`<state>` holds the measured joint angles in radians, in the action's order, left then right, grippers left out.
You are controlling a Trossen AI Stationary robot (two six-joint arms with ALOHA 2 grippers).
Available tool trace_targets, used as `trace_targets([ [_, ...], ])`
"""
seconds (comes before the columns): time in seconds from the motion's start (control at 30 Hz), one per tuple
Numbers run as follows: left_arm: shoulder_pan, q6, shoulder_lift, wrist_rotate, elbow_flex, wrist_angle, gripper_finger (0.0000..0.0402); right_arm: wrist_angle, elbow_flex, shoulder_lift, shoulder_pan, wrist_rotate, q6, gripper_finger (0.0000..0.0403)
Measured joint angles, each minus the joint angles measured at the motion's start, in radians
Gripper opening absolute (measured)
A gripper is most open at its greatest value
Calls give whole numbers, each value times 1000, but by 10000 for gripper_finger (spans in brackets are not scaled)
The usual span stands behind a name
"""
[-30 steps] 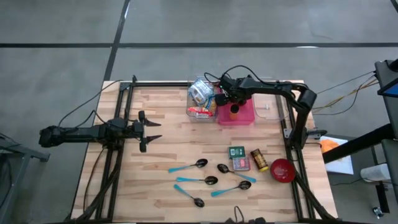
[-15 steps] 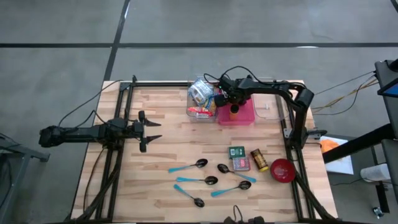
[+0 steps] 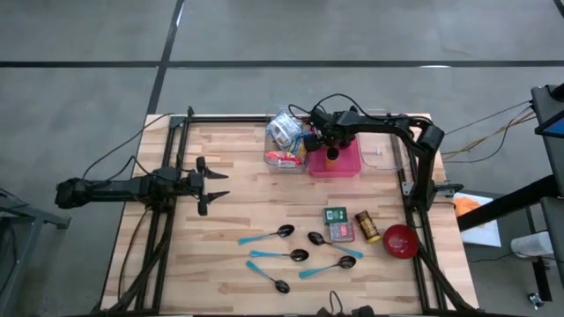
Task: Pick & Place Food Item
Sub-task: Put the gold spice bottle into the pink bin, then put the red spice can into the pink bin
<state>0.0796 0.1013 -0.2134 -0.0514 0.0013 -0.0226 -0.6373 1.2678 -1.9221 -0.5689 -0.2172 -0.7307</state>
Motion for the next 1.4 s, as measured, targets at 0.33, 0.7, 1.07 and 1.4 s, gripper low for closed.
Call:
trace_targets([
  [0.33, 0, 0, 0, 0, 0, 0, 244, 0, 0, 2, 8, -21, -18, 368],
  [0.7, 0, 1, 0, 0, 0, 0, 244, -5, 18, 97, 27, -55, 6, 370],
  [1.07, 0, 3, 0, 0, 0, 0, 244, -13, 19, 304, 130, -134, 59, 370],
  [1.4, 0, 3, 0, 0, 0, 0, 244, -60, 9, 445, 345, -153, 181, 370],
])
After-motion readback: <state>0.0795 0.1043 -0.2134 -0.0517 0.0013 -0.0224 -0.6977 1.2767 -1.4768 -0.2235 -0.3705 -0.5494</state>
